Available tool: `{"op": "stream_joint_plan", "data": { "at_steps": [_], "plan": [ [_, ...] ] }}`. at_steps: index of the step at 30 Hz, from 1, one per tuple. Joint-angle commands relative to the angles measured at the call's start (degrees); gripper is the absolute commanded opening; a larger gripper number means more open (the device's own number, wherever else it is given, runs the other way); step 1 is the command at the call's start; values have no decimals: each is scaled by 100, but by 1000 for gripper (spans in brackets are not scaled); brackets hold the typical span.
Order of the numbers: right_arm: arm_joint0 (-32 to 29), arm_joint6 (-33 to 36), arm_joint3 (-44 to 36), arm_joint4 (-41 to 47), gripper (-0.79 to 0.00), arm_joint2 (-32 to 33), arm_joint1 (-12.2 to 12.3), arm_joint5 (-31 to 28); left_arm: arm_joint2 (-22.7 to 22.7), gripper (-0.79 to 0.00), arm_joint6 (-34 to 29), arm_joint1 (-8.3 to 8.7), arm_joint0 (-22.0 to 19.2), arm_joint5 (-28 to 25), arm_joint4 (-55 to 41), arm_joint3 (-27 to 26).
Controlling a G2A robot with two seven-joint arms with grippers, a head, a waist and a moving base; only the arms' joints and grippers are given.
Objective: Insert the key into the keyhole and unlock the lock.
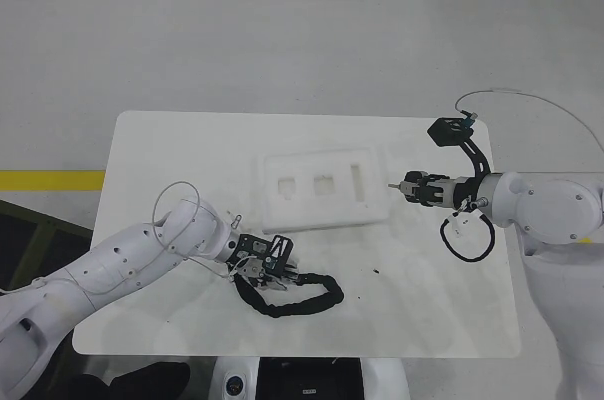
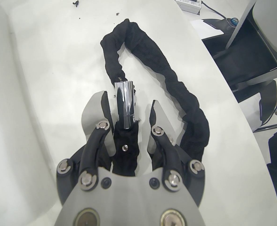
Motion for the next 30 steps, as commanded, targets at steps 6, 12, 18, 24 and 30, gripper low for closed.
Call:
{"op": "stream_joint_plan", "data": {
  "at_steps": [6, 12, 18, 24, 30],
  "plan": [
    [0, 0, 0, 0, -785, 0, 0, 0, 0, -776, -174, -30, -3, 0, -116, -13],
    [0, 0, 0, 0, -785, 0, 0, 0, 0, -785, -187, -59, -16, 0, -329, 24],
    [0, 0, 0, 0, -785, 0, 0, 0, -65, -785, 703, -18, -70, 0, -473, 139],
    [-70, 5, 28, 388, -785, -174, -2, -143, -396, -785, 1763, 82, 123, 448, -85, 274],
    [233, 435, 72, 866, -785, -633, -32, 68, -719, -785, 2596, 192, 426, 1237, 211, 284]
  ]
}}
